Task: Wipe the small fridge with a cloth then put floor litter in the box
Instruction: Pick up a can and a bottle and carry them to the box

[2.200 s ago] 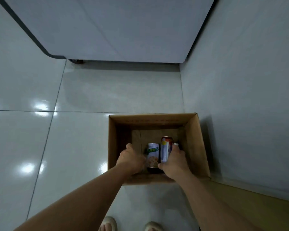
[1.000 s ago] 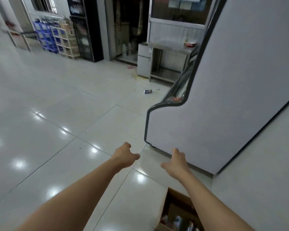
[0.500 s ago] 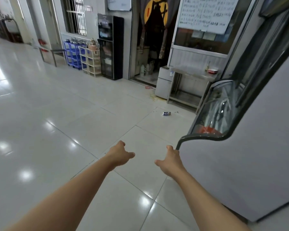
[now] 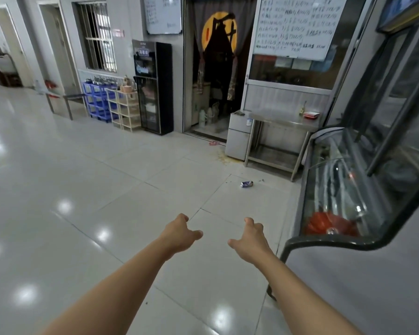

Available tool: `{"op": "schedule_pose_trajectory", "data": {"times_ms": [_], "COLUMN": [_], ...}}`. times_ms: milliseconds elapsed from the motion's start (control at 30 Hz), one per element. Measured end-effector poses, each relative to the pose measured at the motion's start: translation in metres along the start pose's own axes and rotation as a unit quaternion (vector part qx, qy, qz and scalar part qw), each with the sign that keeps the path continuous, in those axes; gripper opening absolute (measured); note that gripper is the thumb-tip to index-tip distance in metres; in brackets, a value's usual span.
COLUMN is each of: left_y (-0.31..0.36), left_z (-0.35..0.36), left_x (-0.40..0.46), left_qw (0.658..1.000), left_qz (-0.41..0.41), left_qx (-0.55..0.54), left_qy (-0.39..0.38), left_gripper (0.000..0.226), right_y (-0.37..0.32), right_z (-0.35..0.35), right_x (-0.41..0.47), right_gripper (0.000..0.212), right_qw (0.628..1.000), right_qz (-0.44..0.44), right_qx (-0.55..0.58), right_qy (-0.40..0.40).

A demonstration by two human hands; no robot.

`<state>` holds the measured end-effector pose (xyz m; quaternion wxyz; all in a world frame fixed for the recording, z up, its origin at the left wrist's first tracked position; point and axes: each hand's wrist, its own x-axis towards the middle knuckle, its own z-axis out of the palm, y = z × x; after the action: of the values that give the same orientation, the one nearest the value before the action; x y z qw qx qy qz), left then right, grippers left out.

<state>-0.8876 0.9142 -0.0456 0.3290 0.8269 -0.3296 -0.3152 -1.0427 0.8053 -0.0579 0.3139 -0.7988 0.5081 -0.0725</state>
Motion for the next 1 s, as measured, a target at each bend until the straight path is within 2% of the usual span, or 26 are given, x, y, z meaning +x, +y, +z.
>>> {"op": "schedule_pose_trajectory", "data": {"times_ms": [433, 700, 1000], "left_y": [0.09, 0.125, 0.188], "left_z": [-0.05, -0.086, -0.124], "left_x": [0.258, 0.436, 0.64], "left_qw": [1.0, 0.999, 0.997], "left_qz": [-0.009, 0.017, 0.034], "left_qx": [0.017, 0.019, 0.038], "left_qy": [0.002, -0.021, -0.058], "left_gripper": [0.065, 0.066, 0.066], "right_y": [-0.062, -0.1, -0.137], "right_z": [-0.046, -0.053, -0.073], "right_x": [0.279, 0.448, 0.632], "right_gripper": [0.076, 0.07, 0.076], "right_qw": [0.999, 0.998, 0.993], "right_qz": [0.002, 0.036, 0.089], "right_qx": [0.027, 0.022, 0.048], "right_qy": [0.025, 0.041, 0.065]}}
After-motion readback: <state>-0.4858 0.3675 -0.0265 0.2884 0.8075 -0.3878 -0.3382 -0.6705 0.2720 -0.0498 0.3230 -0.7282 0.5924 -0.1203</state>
